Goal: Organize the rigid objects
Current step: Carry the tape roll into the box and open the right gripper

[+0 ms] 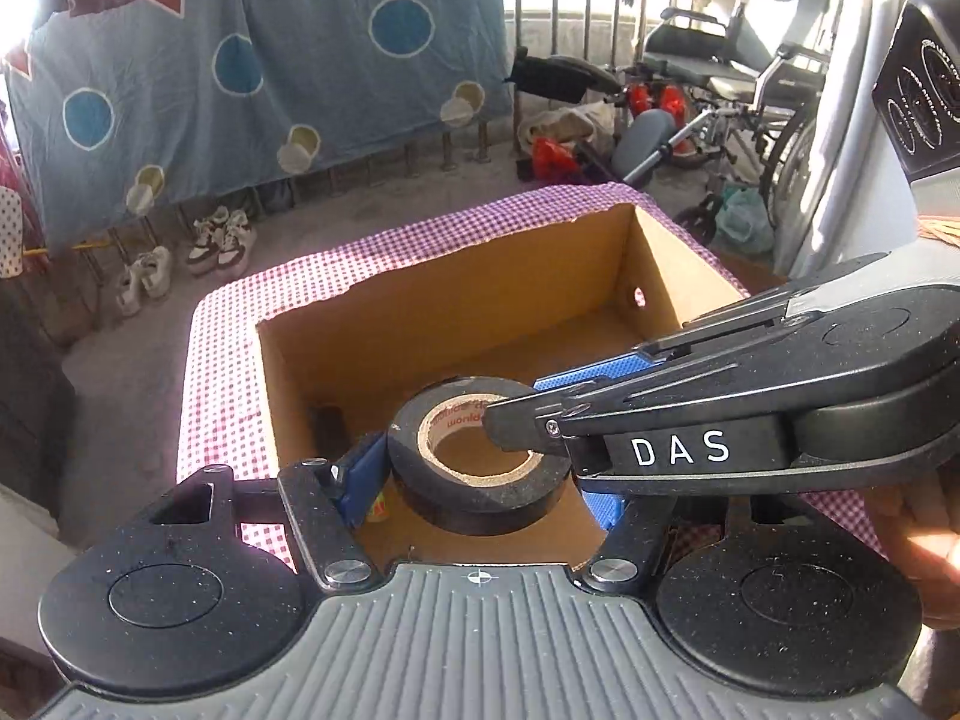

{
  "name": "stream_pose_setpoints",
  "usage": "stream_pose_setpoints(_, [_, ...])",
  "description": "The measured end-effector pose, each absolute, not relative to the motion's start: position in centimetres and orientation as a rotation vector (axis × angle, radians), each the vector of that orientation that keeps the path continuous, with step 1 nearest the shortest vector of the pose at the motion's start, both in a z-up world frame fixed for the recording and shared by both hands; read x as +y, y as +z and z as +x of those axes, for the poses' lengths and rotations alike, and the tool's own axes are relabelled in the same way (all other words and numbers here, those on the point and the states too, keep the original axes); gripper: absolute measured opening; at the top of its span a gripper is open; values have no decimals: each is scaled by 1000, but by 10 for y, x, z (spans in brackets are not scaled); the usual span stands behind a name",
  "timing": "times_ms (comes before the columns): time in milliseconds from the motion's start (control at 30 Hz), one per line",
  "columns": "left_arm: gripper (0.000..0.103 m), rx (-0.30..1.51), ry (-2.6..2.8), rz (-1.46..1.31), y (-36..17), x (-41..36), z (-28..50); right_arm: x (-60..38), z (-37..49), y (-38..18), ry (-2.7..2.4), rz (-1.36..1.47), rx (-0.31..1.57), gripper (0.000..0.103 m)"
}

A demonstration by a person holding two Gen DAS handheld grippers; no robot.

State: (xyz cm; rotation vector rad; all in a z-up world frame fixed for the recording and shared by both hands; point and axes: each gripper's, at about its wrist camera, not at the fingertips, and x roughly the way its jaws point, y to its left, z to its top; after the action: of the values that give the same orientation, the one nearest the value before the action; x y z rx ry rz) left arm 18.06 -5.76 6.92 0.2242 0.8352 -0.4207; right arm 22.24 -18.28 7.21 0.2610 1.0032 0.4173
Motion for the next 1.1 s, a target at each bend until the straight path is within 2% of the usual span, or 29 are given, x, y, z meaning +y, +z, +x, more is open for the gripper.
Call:
stream_pose_setpoints(267, [66,1064,-444,281,21,-60,224,-188,284,1,409,364,1291,24])
stream_pose_setpoints(600, [67,1226,-461,331,-5,-66,241,-178,296,-32,413,328,1441,24])
stream_pose_setpoints(800, [70,1240,-468,319,-7,-70,246,-180,299,-39,392,333,1466,25])
stream_pose_setpoints(1100, [71,1185,-477,284,14,-69,229,-192,285,-6,399,353,1352,26])
